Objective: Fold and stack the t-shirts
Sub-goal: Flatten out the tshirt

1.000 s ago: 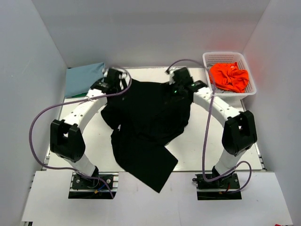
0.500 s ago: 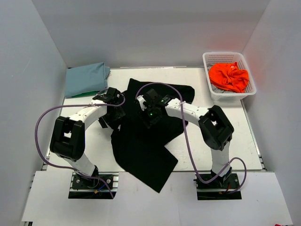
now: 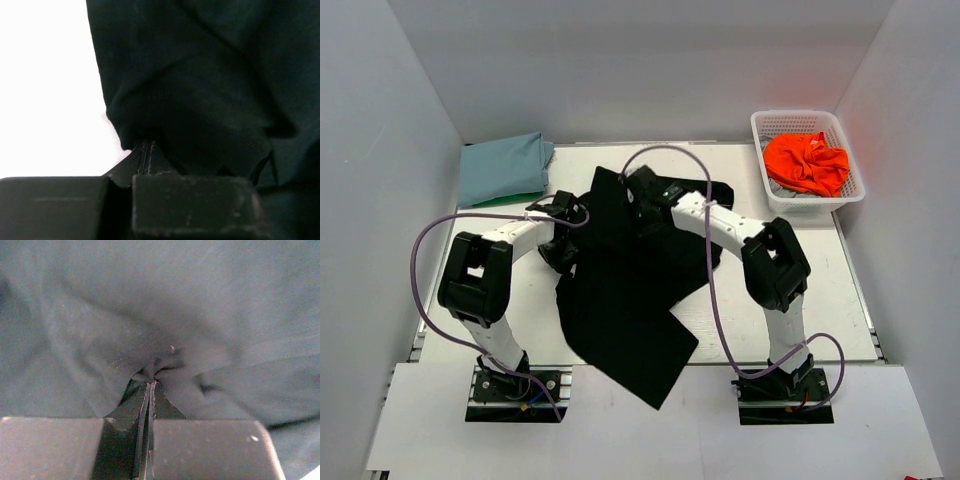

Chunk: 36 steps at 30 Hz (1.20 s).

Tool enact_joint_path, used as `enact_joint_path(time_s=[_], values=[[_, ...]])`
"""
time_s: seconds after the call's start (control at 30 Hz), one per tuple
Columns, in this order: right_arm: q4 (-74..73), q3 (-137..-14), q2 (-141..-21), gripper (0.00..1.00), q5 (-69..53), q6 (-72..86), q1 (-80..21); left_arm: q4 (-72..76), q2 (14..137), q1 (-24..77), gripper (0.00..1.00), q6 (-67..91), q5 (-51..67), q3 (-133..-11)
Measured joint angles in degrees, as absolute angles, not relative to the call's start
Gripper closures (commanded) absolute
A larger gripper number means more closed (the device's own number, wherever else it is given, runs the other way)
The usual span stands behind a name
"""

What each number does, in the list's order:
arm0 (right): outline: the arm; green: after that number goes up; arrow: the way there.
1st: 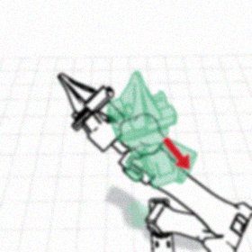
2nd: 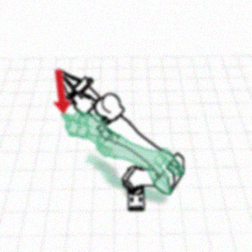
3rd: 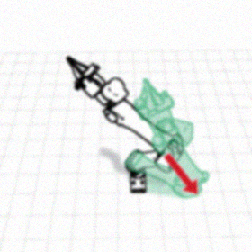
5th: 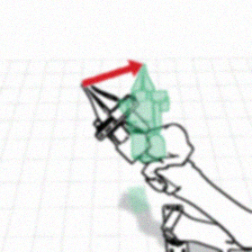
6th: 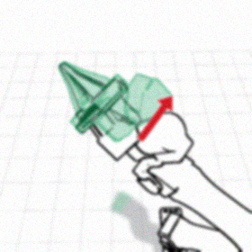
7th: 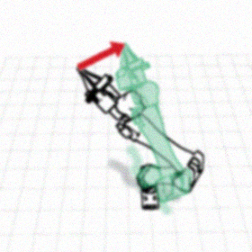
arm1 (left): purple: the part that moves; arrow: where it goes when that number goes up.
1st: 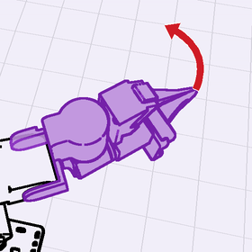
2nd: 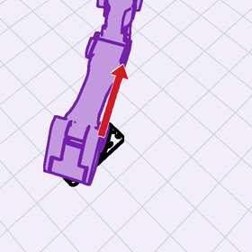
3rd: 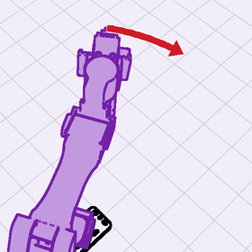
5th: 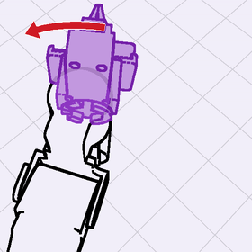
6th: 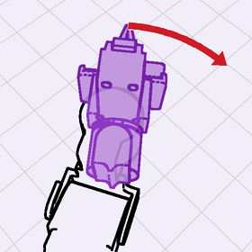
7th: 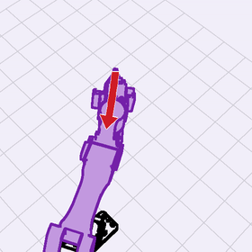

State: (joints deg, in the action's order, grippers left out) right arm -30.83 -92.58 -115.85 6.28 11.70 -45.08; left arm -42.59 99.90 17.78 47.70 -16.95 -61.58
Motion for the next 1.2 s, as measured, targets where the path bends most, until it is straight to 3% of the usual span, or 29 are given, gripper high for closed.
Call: enact_joint_path(time_s=[0.23,0.47,0.5,0.57,0.6,0.67,0.7,0.83,0.97,1.03,1.13,1.2], values=[[-34.65,-108.71,-116.49,1.0,14.92,15.64,-37.54,-42.37,103.26,17.19,1.0,46.41,-20.27,-65.45],[-32.64,-121.86,-124.92,0.99,17.17,15.18,-27.24,-42.94,107.48,16.21,1.0,44.12,-23.05,-70.7],[-31.44,-122.61,-126.48,0.8,17.21,15.0,-25.89,-43.09,108.38,16.14,1.0,43.86,-23.53,-71.77],[-28.8,-123.81,-129.8,0.69,17.04,15.05,-23.53,-43.4,110.13,15.92,1.0,43.27,-24.29,-73.93],[-28.08,-124.86,-131.52,0.5,16.32,14.9,-22.33,-43.99,111.2,15.79,1.0,42.98,-24.93,-75.4],[-26.15,-125.64,-133.58,0.29,14.96,14.72,-20.45,-44.77,113.25,15.57,1.0,42.44,-26.15,-78.61],[-25.93,-125.43,-133.88,0.13,13.89,14.33,-19.57,-45.36,114.26,15.49,1.0,42.26,-26.65,-80.4],[-22.28,-116.92,-128.86,0.1,10.33,11.68,-18.24,-47.62,117.6,14.9,1.0,41.47,-27.88,-87.94],[-21.69,-106.94,-119.39,0.1,8.73,10.66,-19.14,-49.89,119.74,14.2,0.85,40.8,-27.99,-96.05],[-21.3,-102.94,-114.76,0.1,8.49,10.24,-19.66,-50.68,120.75,13.72,0.62,40.07,-27.68,-100.03],[-20.8,-98.74,-110.56,0.1,7.64,10.11,-19.94,-51.68,121.8,13.23,0.45,39.18,-26.79,-104.97],[-20.78,-97.21,-110.21,0.1,6.59,10.33,-19.88,-52.25,121.82,13.02,0.45,38.54,-25.71,-106.59]])
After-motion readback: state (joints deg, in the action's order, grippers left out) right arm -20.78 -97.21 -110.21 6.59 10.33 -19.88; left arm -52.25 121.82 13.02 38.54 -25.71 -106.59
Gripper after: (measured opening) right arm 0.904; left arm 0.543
